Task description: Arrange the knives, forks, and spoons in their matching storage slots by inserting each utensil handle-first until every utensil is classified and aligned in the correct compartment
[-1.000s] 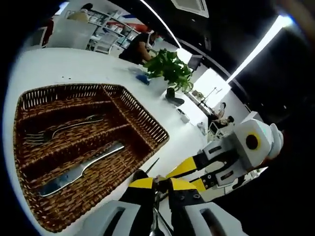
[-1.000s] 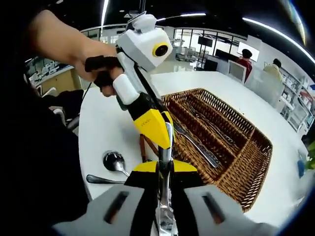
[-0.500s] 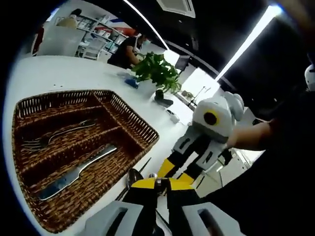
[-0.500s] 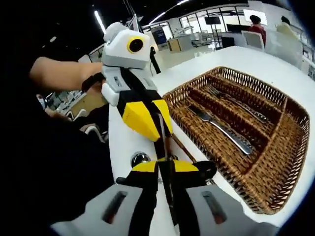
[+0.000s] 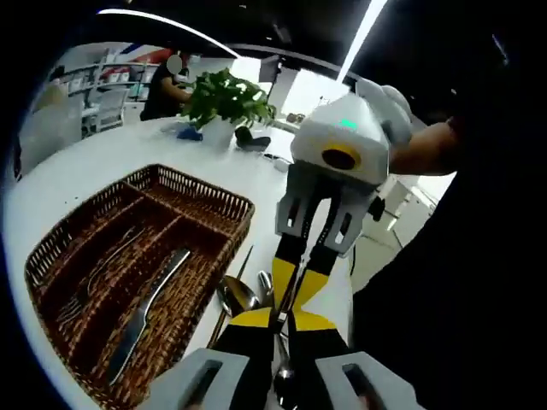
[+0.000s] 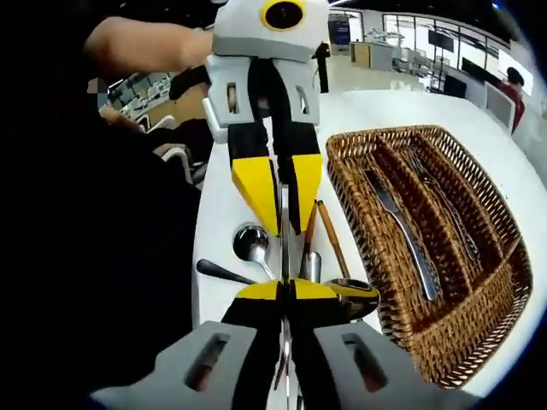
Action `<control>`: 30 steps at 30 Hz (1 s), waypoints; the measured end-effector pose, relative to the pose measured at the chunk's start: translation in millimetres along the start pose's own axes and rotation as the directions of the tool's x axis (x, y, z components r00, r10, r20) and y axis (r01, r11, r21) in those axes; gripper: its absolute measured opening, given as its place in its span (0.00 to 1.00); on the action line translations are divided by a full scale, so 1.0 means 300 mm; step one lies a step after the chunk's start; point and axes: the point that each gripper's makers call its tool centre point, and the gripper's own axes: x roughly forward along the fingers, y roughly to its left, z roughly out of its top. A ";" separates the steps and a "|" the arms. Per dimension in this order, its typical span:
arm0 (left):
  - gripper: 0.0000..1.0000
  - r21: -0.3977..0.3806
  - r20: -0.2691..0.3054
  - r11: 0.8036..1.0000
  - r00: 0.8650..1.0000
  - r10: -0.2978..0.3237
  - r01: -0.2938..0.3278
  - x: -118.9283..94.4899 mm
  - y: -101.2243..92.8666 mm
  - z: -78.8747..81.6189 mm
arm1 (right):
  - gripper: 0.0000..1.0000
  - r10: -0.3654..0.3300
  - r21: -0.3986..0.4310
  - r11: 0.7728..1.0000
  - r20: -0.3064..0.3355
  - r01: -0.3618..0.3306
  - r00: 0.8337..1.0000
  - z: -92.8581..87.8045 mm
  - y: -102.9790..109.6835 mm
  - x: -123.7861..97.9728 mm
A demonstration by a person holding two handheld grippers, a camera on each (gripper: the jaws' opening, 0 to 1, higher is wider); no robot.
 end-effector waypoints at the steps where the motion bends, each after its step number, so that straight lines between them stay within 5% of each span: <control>1: 0.03 0.025 0.009 1.000 1.000 0.015 -0.016 -0.011 0.001 0.009 | 0.00 -0.008 -0.009 1.000 0.003 0.008 1.000 0.008 -0.005 -0.011; 10: 0.01 0.053 0.150 0.998 0.989 0.008 -0.016 -0.090 -0.009 0.081 | 0.00 -0.036 -0.136 0.990 0.058 0.043 0.998 0.108 -0.025 -0.117; 18: 0.02 0.102 0.166 0.992 0.985 0.054 -0.071 -0.107 -0.017 0.134 | 0.00 -0.077 -0.195 0.978 0.018 0.079 0.997 0.141 -0.042 -0.158; 23: 0.05 -0.094 0.213 0.991 0.970 0.115 -0.097 -0.137 0.004 0.163 | 0.00 -0.116 -0.214 0.970 0.013 0.116 0.993 0.173 -0.051 -0.196; 25: 0.10 -0.100 0.222 0.981 0.957 0.185 -0.166 -0.169 0.030 0.187 | 0.00 -0.128 -0.206 0.970 0.016 0.129 0.992 0.185 -0.061 -0.214; 27: 0.27 -0.114 0.233 0.972 0.946 0.226 -0.204 -0.190 0.041 0.202 | 0.00 -0.172 -0.229 0.960 -0.019 0.163 0.985 0.181 -0.078 -0.237; 30: 0.42 -0.083 0.230 0.931 0.903 0.364 -0.354 -0.269 0.085 0.209 | 0.00 -0.197 -0.232 0.955 -0.041 0.182 0.980 0.192 -0.080 -0.264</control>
